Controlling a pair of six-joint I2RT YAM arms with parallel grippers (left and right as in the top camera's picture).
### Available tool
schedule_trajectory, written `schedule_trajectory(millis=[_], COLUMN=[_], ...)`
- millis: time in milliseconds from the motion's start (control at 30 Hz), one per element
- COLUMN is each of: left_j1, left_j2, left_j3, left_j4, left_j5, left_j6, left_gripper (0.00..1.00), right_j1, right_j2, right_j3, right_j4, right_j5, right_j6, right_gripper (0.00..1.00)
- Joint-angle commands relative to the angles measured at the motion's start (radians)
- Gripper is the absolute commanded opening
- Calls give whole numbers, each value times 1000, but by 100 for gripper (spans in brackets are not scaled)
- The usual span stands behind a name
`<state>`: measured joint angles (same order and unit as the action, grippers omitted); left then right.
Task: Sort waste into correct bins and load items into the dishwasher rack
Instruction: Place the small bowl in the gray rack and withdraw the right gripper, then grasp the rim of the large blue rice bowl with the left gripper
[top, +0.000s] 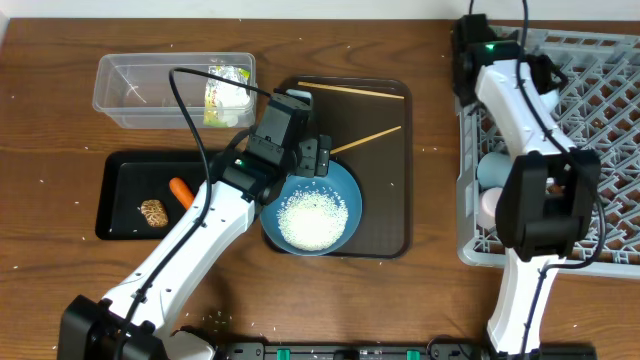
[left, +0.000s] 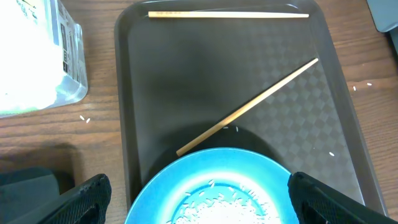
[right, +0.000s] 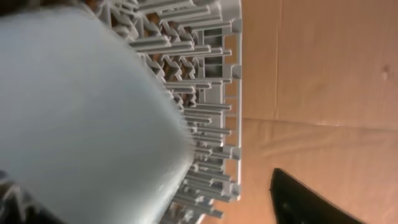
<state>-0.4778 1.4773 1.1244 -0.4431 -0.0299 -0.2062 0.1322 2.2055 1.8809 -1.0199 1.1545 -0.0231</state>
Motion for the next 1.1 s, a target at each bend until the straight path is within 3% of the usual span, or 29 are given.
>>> schedule_trajectory(millis=[0,67,333,567,767,867,967,1067], left_j1=[6,6,6,6,5,5,6,7], left_j2=[8,8,8,6,3,4,4,4], left_j3=[9,9,9,11,16,16,16,16], left_j4=[-2,-2,-13,-65,-145,-200,-266,-298], left_j5=[-8,-9,-9,5,188,272,266,245], left_j6=[3,2,4,105,214,215,237,237], left_gripper=[92,92,92,92,92,92,91,92], right_j1=[55,78,114,96,97,97,97,96], right_j2=[-2,-3,-24,-147,-243,-249,-242,-230], right_j3=[2,3,56,162,181,181,179,170], right_j4=[3,6,5,-2,-19,-43,-88,-146], right_j5=[15,15,-60,-499,-1027,-1126,-1231,-1265], right_j6=[34,33,34,34,-26,-38,-38,-38], right_gripper=[92,99,99,99,99,99,99,91])
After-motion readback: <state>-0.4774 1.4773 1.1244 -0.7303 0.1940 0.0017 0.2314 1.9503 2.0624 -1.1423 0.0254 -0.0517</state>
